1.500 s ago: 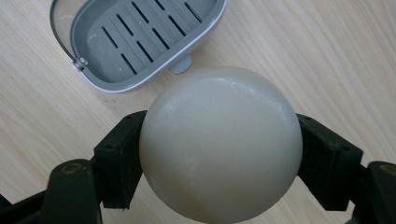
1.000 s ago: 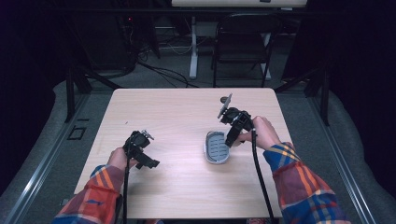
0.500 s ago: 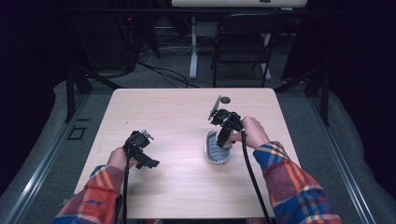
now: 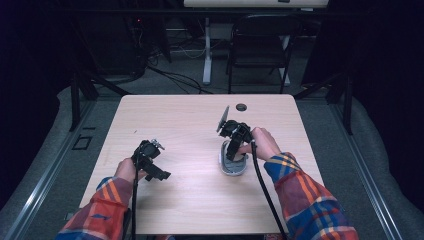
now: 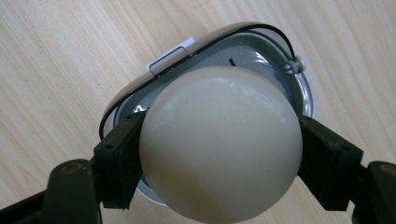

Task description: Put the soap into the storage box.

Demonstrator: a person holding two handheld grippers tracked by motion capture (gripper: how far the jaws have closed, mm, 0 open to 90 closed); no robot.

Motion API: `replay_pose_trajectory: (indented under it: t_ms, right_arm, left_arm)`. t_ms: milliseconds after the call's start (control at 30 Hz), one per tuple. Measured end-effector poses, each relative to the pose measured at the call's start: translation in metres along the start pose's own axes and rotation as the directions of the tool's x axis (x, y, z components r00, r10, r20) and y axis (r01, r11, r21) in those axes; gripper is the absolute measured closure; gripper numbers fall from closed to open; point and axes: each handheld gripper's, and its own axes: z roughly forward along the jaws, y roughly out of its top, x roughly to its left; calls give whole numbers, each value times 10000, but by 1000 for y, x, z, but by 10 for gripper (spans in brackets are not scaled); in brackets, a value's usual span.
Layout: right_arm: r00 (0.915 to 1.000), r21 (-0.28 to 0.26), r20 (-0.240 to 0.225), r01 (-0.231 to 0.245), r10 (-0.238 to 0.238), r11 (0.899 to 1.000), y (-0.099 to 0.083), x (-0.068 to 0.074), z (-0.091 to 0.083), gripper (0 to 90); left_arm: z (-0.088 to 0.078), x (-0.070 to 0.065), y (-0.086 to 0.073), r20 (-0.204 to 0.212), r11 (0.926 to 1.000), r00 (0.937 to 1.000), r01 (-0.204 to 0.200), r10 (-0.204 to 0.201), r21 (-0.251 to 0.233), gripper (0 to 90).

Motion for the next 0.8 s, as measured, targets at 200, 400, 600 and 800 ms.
replay_pose_trajectory:
  t_ms: [200,400,600,800]
  right_arm:
    - [10000,95,-63,0,0,10000,1,-1,4,241]
    - [10000,74,25,-17,17,10000,-1,-1,11,241]
    - [10000,251,44,-61,60,9997,-3,-2,18,240]
    - [9999,300,124,-25,21,9995,-2,-2,21,240]
  left_arm:
    - [0,0,0,15,10000,10000,-13,13,3,0]
    - [0,0,0,46,10000,10000,29,-29,-3,0]
    - [0,0,0,38,10000,10000,10,-10,14,0]
    - [0,0,0,34,10000,10000,3,-3,15,0]
